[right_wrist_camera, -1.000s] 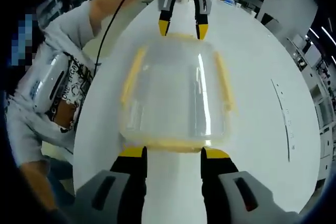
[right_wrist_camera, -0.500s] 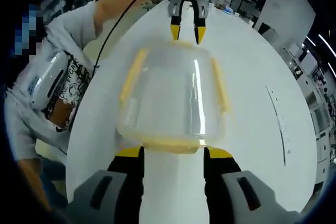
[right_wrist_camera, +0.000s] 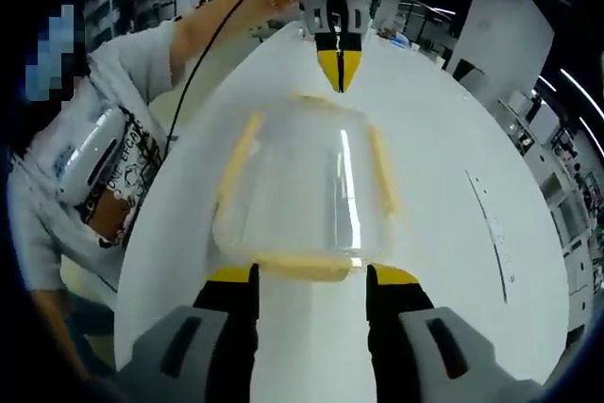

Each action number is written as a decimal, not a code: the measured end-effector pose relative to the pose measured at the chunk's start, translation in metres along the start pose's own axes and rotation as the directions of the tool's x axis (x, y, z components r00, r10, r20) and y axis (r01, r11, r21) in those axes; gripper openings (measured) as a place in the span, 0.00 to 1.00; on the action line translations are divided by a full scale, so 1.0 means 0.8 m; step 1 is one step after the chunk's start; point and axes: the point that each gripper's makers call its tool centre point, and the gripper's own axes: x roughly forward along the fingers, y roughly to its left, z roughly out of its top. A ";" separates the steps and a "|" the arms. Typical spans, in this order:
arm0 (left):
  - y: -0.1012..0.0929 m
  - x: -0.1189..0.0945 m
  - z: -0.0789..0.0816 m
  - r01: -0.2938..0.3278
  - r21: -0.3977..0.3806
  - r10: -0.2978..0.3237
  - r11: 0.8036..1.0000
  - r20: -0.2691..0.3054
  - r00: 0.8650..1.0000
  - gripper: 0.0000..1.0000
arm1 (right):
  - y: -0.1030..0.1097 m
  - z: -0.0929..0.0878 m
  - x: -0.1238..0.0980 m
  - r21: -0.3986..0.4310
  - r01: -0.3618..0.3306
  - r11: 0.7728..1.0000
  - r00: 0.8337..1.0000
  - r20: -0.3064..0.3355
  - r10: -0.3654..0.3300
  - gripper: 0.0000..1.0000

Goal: Snap each plastic latch of the storage box into its locked position after aligning the lid with the box until every specified latch is closed and the lid sits flush.

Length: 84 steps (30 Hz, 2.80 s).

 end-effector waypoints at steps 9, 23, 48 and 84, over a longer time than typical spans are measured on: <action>-0.027 0.056 0.023 0.171 0.053 -0.155 0.984 -0.231 0.960 0.00 | 0.004 0.000 -0.008 0.001 0.013 1.000 0.999 0.051 -0.013 0.40; -0.026 0.059 0.021 0.179 -0.029 -0.177 0.983 -0.357 0.917 0.00 | -0.005 0.011 -0.015 0.012 0.076 0.997 0.977 0.198 -0.077 0.11; -0.027 0.064 0.029 0.149 -0.035 -0.149 0.988 -0.422 0.894 0.00 | 0.005 -0.009 -0.010 0.164 0.150 0.975 0.794 0.568 -0.218 0.00; -0.010 0.072 0.027 0.150 -0.071 -0.166 0.986 -0.450 0.877 0.00 | -0.007 -0.024 0.012 0.237 0.080 0.968 0.769 0.603 -0.211 0.00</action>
